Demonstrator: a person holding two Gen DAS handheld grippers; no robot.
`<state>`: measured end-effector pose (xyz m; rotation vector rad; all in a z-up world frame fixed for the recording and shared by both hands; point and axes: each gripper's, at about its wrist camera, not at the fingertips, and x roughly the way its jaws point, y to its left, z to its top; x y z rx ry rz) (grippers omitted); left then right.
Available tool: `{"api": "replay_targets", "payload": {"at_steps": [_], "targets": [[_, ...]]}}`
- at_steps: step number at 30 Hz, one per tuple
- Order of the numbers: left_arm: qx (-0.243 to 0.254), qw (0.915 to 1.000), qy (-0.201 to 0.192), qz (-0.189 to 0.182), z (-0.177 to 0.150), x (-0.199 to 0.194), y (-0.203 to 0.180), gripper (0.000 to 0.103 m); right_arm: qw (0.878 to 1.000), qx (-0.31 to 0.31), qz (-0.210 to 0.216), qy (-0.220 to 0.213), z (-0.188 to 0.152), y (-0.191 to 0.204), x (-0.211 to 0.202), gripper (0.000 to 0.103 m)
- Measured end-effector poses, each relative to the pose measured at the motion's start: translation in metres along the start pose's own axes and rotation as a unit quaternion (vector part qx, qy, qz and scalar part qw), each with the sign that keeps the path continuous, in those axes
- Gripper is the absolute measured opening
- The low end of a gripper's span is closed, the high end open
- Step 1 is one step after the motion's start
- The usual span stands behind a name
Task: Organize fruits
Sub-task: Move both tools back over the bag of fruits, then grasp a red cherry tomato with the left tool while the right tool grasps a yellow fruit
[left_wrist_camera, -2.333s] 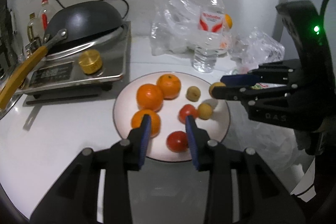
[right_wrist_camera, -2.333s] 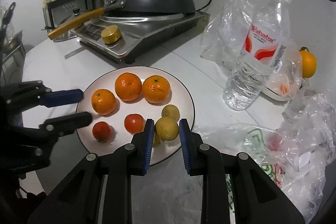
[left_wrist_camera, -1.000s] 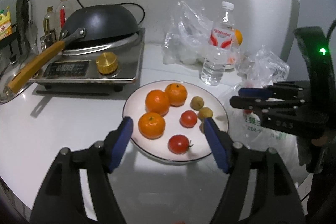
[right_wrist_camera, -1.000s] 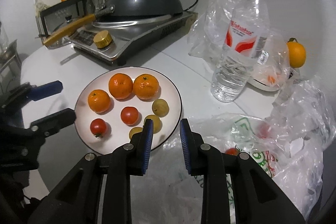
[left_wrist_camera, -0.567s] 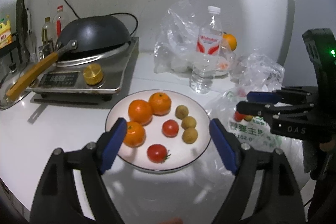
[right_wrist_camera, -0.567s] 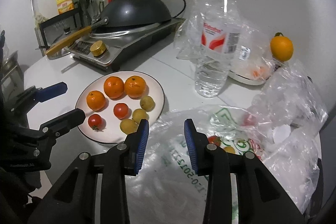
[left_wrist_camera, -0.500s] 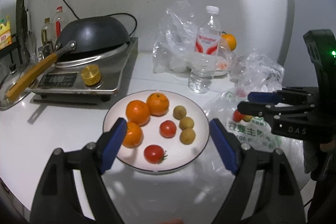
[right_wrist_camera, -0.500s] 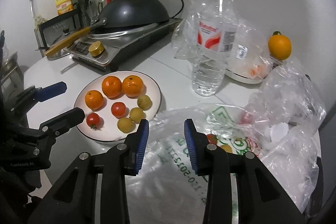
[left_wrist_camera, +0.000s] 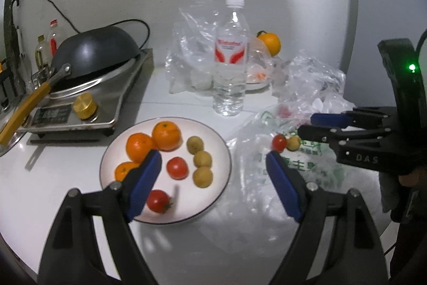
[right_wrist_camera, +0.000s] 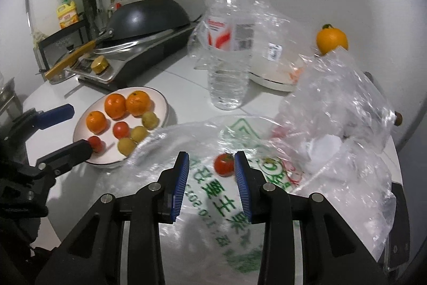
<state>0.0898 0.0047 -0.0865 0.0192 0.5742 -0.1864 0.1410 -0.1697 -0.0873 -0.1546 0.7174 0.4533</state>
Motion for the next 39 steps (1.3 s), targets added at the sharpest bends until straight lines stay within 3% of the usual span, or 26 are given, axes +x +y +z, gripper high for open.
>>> {"api": "replay_targets", "payload": {"at_steps": [13,34,39], "targets": [[0.021,0.9996,0.011,-0.015,0.01,0.013,-0.028,0.082,1.0,0.011,0.003,0.02,-0.01,-0.029,0.015,0.037],[0.051,0.998,0.034,-0.016,0.014,0.037,-0.047,0.082,0.998,0.015,0.012,0.063,-0.017,-0.04,0.055,0.037],[0.061,0.9972,0.04,-0.018,0.016,0.043,-0.054,0.082,0.998,0.013,0.022,0.063,-0.018,-0.042,0.056,0.028]]}}
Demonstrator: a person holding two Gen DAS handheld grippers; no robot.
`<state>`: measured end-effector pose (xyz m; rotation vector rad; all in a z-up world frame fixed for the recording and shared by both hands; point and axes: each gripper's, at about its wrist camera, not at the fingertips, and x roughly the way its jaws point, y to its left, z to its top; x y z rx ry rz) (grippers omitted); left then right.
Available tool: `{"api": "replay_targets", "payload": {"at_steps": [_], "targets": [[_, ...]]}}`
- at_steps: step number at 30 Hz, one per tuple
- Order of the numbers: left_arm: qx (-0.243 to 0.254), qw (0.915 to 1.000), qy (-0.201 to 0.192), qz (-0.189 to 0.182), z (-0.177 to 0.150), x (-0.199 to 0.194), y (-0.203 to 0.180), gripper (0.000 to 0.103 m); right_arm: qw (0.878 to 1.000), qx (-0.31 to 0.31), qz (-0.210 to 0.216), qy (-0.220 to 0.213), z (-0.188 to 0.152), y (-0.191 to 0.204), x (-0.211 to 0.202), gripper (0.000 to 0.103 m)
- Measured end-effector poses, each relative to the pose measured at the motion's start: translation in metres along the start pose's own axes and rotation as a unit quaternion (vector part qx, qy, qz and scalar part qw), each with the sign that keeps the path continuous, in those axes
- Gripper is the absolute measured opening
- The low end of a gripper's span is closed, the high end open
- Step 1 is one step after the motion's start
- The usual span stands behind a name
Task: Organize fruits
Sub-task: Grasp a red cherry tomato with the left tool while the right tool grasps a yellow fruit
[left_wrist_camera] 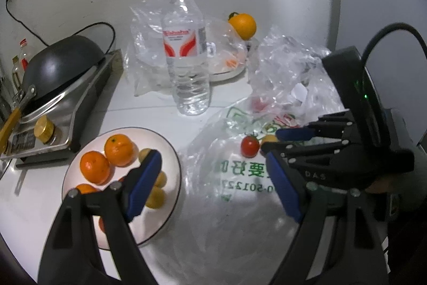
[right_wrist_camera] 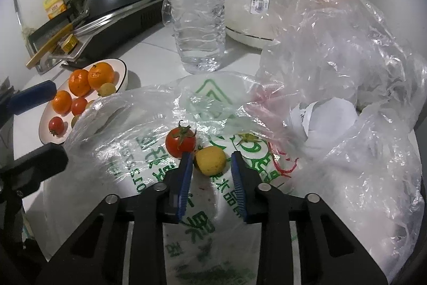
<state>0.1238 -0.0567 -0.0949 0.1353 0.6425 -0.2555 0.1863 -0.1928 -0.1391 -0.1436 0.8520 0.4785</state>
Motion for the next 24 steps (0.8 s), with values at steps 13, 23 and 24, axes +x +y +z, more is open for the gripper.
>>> {"api": "replay_targets", "payload": {"at_steps": [13,23,24], "targets": [[0.044,0.9986,0.029,-0.007,0.013,0.027,-0.031,0.081,0.999,0.027,0.0,-0.044,-0.008,-0.021,-0.034,0.028],[0.087,0.9935,0.07,-0.023,0.019,0.062,-0.058,0.064,0.996,0.055,-0.005,-0.074,-0.016,-0.045,-0.053,0.028],[0.092,0.9928,0.074,-0.021,0.019,0.067,-0.06,0.064,0.995,0.057,-0.004,-0.077,-0.016,-0.046,-0.054,0.028]]}}
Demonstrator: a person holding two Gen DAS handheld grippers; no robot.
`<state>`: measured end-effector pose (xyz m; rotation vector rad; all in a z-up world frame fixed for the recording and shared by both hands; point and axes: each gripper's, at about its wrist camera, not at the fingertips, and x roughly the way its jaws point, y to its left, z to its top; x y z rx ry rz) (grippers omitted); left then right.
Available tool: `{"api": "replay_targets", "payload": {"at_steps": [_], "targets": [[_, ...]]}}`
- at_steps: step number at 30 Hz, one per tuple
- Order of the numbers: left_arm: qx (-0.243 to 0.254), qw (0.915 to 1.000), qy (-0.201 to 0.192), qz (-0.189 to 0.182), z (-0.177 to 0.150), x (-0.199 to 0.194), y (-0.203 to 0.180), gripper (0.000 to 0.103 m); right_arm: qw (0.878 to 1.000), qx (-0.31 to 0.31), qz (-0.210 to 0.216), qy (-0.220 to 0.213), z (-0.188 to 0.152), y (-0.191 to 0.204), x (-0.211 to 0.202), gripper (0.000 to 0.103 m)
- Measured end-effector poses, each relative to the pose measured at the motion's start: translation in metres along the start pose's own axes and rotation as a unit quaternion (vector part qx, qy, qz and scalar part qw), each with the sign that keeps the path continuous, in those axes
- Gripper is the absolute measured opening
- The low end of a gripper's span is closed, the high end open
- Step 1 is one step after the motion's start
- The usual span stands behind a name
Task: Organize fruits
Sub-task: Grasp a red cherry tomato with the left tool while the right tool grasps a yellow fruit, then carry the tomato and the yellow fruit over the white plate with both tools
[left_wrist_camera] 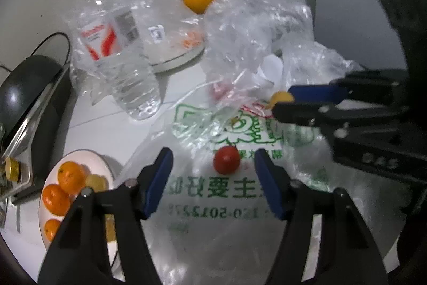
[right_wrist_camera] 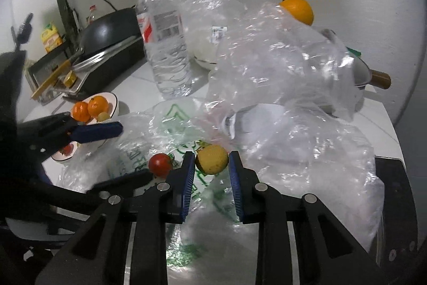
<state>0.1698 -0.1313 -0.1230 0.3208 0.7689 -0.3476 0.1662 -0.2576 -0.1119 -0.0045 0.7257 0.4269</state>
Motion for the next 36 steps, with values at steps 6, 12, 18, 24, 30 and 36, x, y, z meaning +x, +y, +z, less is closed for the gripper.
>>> {"api": "replay_targets", "payload": {"at_steps": [6,12,18,24,30,36], "targets": [[0.019,0.9994,0.028,0.004,0.002,0.02,-0.008,0.052,1.0,0.007,0.009,-0.012,0.001,-0.006,-0.006,0.028],[0.028,0.9987,0.042,0.004,0.003,0.035,-0.013,0.046,1.0,0.02,0.009,-0.016,0.0,-0.014,-0.005,0.028],[0.025,0.9986,0.047,0.002,0.003,0.042,-0.012,0.031,1.0,0.02,0.012,-0.018,0.0,-0.016,-0.005,0.028],[0.021,0.9989,0.041,-0.006,0.002,0.038,-0.01,0.028,1.0,0.018,0.011,-0.015,0.0,-0.016,-0.004,0.028],[0.015,0.9995,0.022,-0.018,0.002,0.02,-0.011,0.028,1.0,0.012,0.01,-0.014,0.0,-0.01,-0.006,0.028],[0.009,0.9996,0.006,-0.027,-0.001,0.006,-0.006,0.027,1.0,0.004,0.003,-0.014,0.001,-0.001,-0.011,0.028]]}}
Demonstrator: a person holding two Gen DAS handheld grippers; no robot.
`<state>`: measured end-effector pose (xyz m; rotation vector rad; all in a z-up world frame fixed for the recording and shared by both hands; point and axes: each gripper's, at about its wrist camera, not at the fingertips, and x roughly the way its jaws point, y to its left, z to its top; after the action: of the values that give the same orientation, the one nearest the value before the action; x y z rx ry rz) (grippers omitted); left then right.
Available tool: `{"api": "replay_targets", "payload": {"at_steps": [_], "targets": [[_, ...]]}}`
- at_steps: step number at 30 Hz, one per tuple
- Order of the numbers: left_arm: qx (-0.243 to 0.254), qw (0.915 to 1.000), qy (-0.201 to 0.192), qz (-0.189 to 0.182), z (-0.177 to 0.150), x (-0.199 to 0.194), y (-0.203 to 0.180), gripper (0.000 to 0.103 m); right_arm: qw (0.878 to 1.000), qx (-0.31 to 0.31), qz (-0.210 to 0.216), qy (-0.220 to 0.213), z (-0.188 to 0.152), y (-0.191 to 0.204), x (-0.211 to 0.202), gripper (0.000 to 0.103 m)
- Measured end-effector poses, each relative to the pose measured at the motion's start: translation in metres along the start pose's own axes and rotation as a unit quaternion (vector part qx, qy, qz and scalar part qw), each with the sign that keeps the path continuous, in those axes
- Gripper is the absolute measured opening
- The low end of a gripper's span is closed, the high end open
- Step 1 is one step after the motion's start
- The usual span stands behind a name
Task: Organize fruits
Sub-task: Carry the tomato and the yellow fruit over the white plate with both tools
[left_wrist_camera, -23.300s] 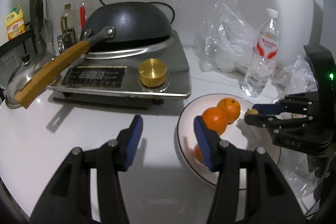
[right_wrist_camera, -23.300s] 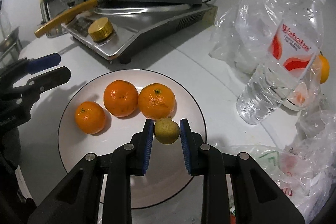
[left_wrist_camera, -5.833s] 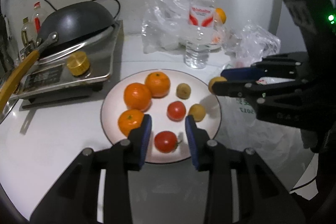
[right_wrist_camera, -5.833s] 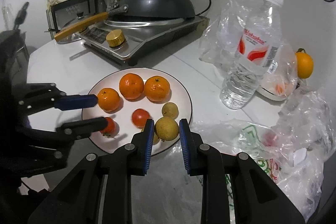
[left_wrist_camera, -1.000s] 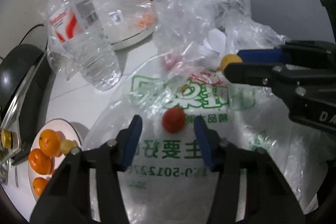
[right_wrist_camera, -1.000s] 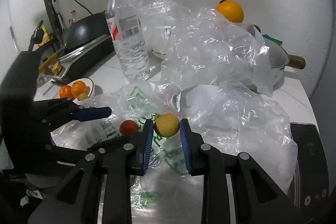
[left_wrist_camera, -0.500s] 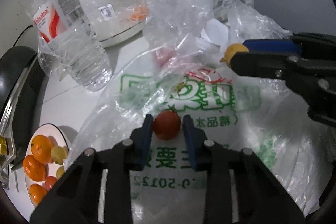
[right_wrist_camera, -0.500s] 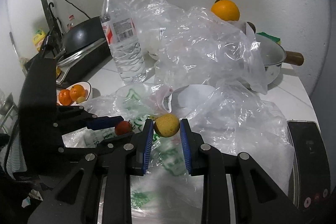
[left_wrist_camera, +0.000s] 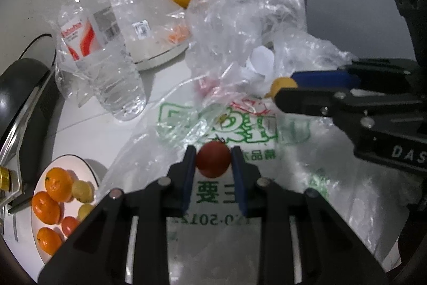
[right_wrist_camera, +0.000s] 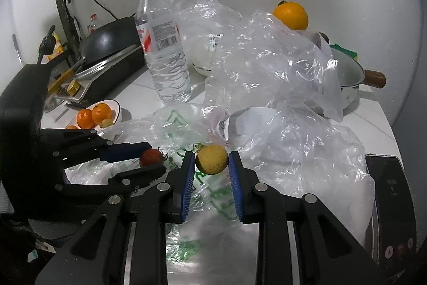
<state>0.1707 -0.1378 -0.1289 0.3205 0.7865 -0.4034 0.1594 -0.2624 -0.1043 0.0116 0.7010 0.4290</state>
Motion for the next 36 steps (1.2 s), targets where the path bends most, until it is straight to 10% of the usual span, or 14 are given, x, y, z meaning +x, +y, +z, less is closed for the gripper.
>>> {"api": "replay_targets", "payload": {"at_steps": [36], "targets": [[-0.076,0.9934,-0.085,0.016,-0.07,-0.113,0.078,0.028,0.995,-0.094,0.011,-0.001,0.014,0.13,-0.013,0.028]]}}
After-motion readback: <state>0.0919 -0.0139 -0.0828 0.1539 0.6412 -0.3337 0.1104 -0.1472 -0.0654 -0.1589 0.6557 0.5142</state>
